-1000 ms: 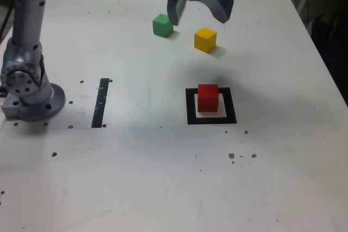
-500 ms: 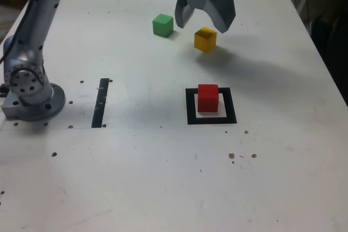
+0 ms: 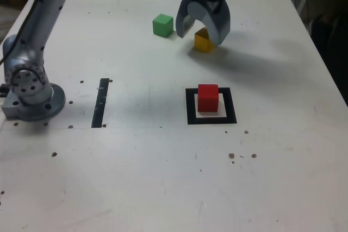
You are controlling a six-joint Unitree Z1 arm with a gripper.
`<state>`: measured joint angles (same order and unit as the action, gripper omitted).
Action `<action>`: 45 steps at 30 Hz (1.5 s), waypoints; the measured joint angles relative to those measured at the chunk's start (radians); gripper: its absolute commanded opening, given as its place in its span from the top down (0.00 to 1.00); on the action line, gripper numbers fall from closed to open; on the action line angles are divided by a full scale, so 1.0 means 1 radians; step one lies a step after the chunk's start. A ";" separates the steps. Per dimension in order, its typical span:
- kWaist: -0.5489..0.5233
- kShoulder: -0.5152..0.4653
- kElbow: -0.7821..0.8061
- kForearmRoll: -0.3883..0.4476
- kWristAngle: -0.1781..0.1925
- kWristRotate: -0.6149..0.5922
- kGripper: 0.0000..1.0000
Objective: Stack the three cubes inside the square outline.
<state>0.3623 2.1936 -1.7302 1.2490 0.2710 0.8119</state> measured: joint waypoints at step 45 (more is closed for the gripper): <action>-0.135 -0.174 -0.050 0.132 -0.066 -0.219 0.84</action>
<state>0.2278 2.0201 -1.7800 1.3806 0.2051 0.5932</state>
